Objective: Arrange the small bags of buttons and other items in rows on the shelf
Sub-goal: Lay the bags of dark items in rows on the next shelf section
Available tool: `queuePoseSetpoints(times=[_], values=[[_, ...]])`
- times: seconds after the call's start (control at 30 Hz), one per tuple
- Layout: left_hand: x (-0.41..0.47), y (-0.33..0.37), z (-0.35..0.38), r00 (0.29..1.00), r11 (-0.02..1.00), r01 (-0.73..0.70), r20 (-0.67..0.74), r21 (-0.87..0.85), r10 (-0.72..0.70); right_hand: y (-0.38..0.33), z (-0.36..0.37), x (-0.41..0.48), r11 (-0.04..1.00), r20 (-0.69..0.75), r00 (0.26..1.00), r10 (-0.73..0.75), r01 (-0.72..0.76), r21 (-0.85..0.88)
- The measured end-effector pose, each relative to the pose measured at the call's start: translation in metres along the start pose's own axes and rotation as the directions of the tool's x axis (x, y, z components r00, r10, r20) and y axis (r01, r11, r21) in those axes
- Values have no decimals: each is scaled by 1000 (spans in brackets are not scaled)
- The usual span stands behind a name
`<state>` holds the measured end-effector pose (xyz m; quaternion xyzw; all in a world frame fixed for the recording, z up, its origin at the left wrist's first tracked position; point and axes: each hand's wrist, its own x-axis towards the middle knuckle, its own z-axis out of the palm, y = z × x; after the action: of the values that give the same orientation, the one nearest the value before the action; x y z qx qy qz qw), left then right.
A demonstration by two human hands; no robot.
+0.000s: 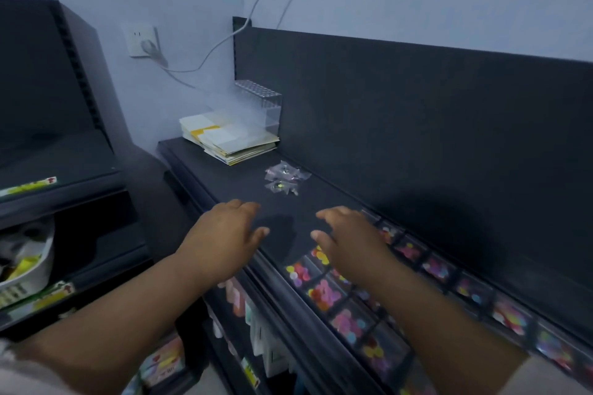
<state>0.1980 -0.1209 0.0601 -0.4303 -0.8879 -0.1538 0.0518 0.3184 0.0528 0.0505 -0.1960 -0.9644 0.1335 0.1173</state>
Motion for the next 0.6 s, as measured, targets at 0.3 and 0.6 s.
queuePoseSetpoints(times=[0.3, 0.6], values=[[99, -36, 40, 994, 992, 111, 33, -66, -109, 31, 30, 86, 935, 81, 961, 264, -276, 224], [215, -80, 82, 994, 996, 13, 106, -83, -4, 39, 67, 174, 798, 120, 851, 511, -522, 302]])
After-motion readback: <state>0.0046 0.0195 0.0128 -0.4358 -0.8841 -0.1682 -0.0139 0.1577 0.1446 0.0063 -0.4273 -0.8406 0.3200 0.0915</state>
